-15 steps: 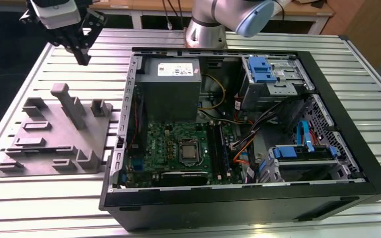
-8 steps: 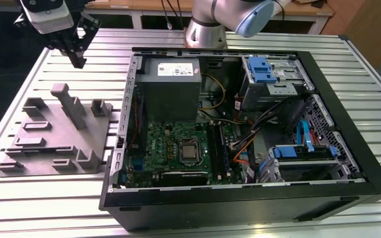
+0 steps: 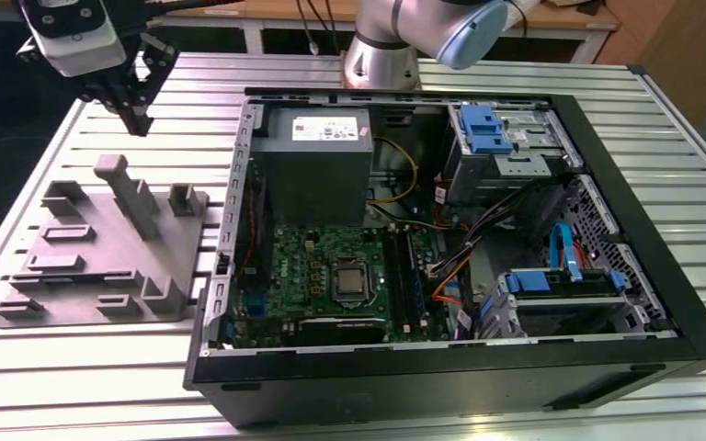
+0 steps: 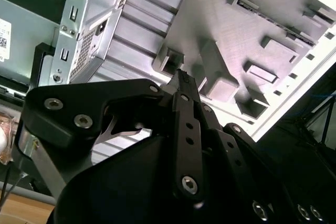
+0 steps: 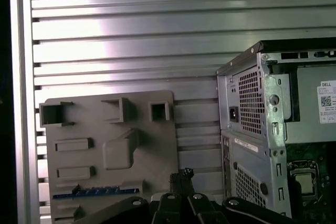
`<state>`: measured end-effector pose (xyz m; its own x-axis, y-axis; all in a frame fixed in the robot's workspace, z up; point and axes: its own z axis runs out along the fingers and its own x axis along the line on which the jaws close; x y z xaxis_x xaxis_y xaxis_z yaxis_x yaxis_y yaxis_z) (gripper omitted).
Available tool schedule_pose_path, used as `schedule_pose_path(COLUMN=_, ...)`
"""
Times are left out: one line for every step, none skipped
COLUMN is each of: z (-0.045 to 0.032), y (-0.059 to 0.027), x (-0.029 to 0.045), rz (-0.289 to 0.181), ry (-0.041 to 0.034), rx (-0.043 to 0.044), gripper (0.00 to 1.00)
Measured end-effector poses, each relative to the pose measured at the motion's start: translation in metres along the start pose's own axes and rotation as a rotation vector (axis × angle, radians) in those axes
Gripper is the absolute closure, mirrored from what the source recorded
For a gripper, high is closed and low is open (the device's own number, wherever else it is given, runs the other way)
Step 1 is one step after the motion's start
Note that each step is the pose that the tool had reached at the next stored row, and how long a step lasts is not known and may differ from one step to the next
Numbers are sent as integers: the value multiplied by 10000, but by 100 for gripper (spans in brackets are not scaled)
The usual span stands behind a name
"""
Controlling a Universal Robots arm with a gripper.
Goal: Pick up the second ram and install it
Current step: 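Reach for the second ram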
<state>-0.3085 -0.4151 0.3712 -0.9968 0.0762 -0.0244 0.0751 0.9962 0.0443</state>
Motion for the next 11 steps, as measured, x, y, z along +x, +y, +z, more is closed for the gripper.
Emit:
schedule_pose_path(z=9, y=-12, x=6, rz=0, ry=-1, rx=-1, gripper=90)
schedule_pose_path(z=16, y=-24, x=11, rz=0, ry=1, rx=1, gripper=90)
schedule_pose_path(z=23, y=-37, x=16, rz=0, ry=0, rx=1, gripper=90)
schedule_pose_path(z=31, y=-51, x=21, rz=0, ry=0, rx=0, gripper=90)
schedule_pose_path(z=37, y=-65, x=26, rz=0, ry=0, rx=0, gripper=90)
schedule_pose_path(z=44, y=-81, x=31, rz=0, ry=-1, rx=-1, gripper=90)
schedule_pose_path(z=51, y=-96, x=33, rz=0, ry=-1, rx=-1, gripper=90)
schedule_pose_path(z=58, y=-112, x=35, rz=1, ry=0, rx=0, gripper=90)
schedule_pose_path(z=66, y=-127, x=38, rz=1, ry=-1, rx=-1, gripper=90)
schedule_pose_path(z=73, y=-141, x=39, rz=0, ry=0, rx=0, gripper=90)
schedule_pose_path(z=81, y=-155, x=41, rz=0, ry=0, rx=0, gripper=90)
